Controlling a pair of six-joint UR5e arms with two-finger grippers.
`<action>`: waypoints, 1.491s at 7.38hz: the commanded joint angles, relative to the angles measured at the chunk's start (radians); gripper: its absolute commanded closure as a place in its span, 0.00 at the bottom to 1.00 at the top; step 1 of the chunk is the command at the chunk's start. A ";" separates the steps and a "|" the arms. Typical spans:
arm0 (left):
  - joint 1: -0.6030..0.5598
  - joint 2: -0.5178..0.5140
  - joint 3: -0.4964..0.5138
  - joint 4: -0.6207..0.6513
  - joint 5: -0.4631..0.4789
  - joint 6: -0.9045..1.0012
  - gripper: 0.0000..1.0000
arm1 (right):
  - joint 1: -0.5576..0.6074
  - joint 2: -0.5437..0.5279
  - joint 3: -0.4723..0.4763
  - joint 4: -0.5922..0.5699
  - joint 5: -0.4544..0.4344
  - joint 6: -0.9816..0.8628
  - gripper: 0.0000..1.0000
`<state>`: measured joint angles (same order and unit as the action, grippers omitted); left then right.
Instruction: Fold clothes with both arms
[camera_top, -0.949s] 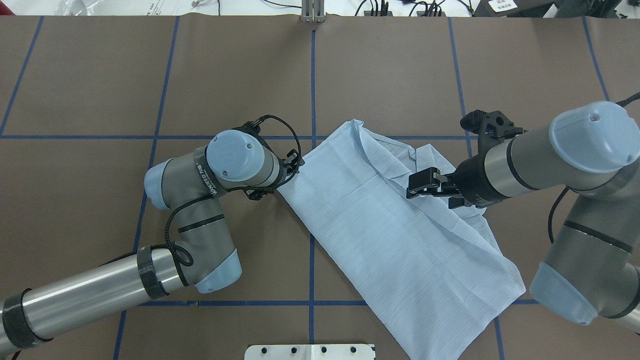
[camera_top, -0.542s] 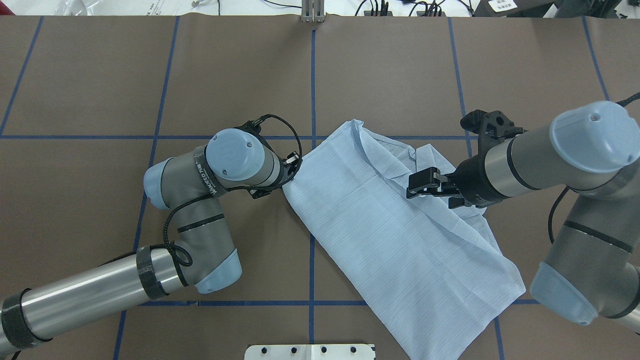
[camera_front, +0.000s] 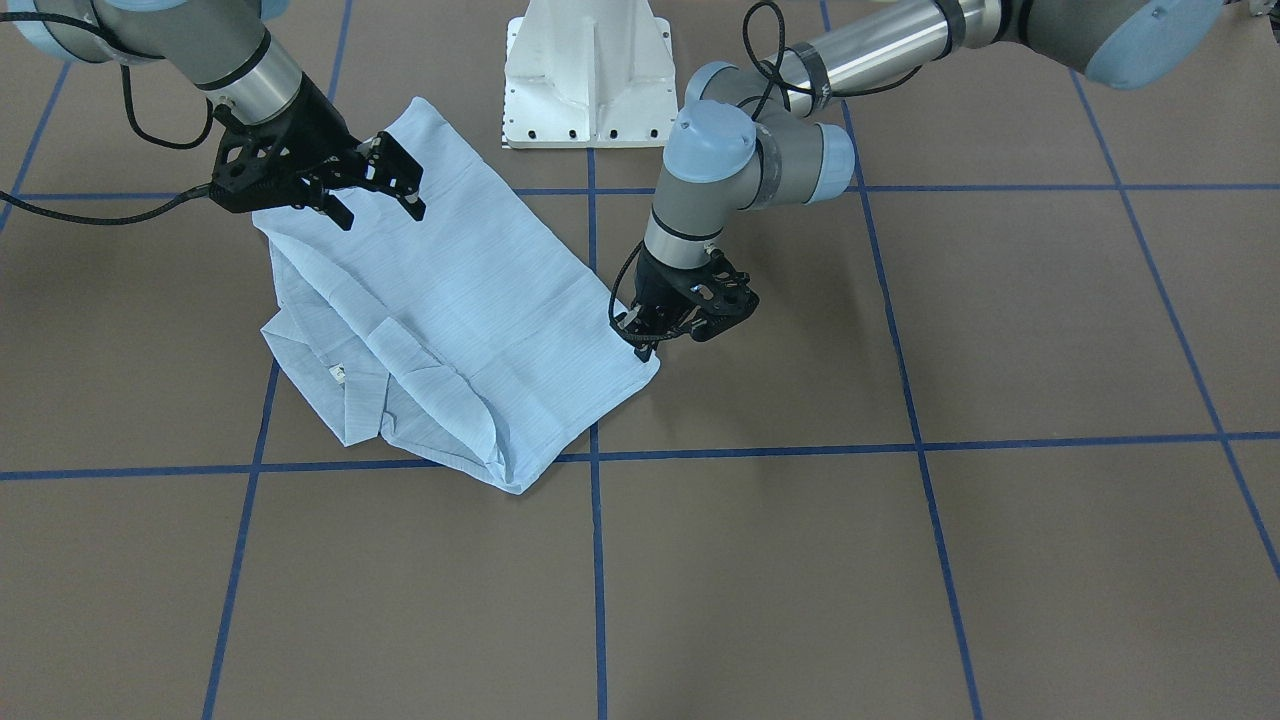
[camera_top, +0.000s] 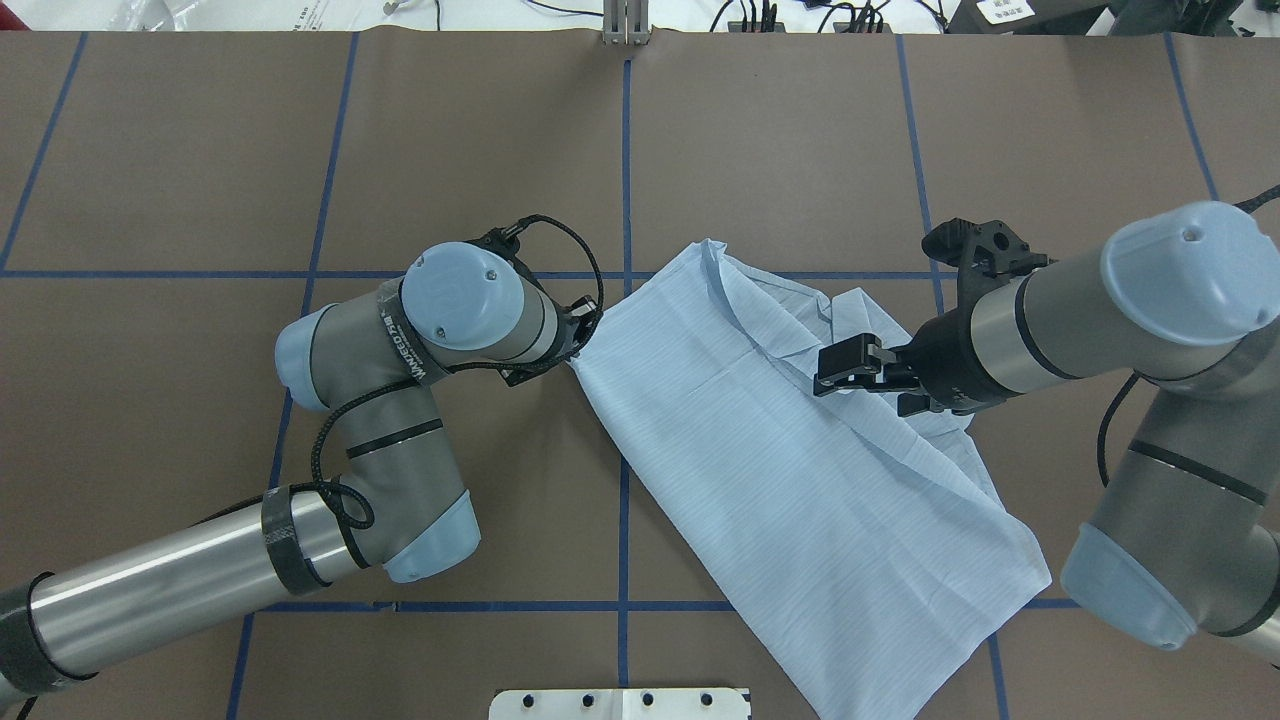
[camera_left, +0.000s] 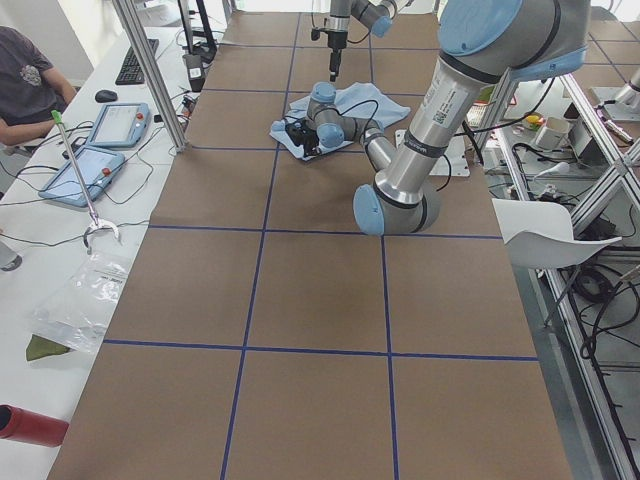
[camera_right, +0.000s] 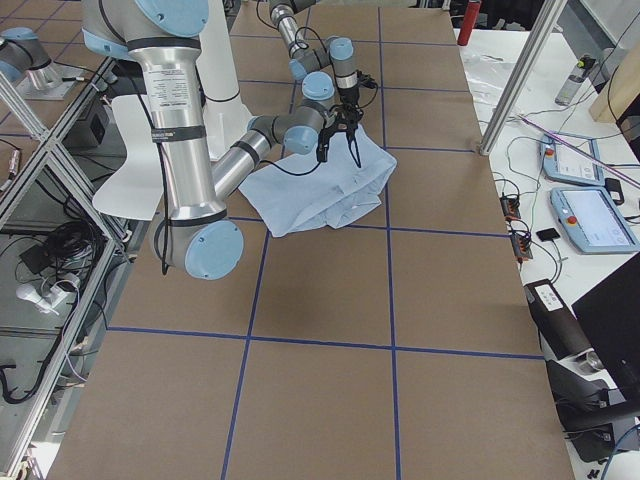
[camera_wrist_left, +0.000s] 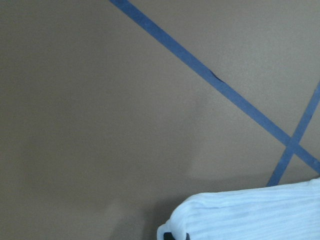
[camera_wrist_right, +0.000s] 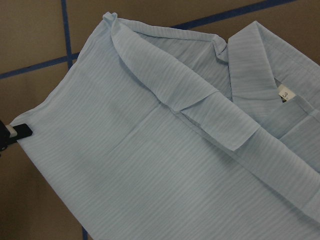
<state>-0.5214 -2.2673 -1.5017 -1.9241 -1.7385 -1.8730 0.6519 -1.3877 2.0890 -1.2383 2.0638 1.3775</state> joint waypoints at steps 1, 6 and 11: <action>-0.098 -0.001 0.008 0.005 0.004 0.111 1.00 | 0.000 0.003 0.003 0.002 -0.008 0.000 0.00; -0.245 -0.111 0.390 -0.372 0.120 0.342 1.00 | 0.008 0.007 0.009 0.005 -0.025 -0.002 0.00; -0.246 -0.251 0.584 -0.571 0.228 0.367 1.00 | 0.038 0.032 -0.007 -0.009 -0.039 0.014 0.00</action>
<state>-0.7678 -2.4952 -0.9768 -2.4337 -1.5262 -1.5075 0.6889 -1.3567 2.0829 -1.2458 2.0259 1.3908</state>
